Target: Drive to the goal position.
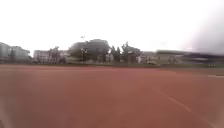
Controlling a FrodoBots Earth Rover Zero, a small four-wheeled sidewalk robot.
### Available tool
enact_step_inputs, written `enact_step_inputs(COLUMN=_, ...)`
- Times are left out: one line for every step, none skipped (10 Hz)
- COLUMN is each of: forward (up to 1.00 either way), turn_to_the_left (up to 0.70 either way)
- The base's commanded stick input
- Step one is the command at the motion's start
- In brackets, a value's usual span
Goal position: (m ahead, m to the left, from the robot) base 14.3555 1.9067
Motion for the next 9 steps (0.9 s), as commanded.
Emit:
enact_step_inputs(forward=0.7, turn_to_the_left=0.0)
enact_step_inputs(forward=0.7, turn_to_the_left=0.0)
enact_step_inputs(forward=0.7, turn_to_the_left=0.0)
enact_step_inputs(forward=0.7, turn_to_the_left=0.0)
enact_step_inputs(forward=0.7, turn_to_the_left=0.0)
enact_step_inputs(forward=0.7, turn_to_the_left=0.0)
enact_step_inputs(forward=0.7, turn_to_the_left=0.0)
enact_step_inputs(forward=0.7, turn_to_the_left=0.0)
enact_step_inputs(forward=0.7, turn_to_the_left=0.0)
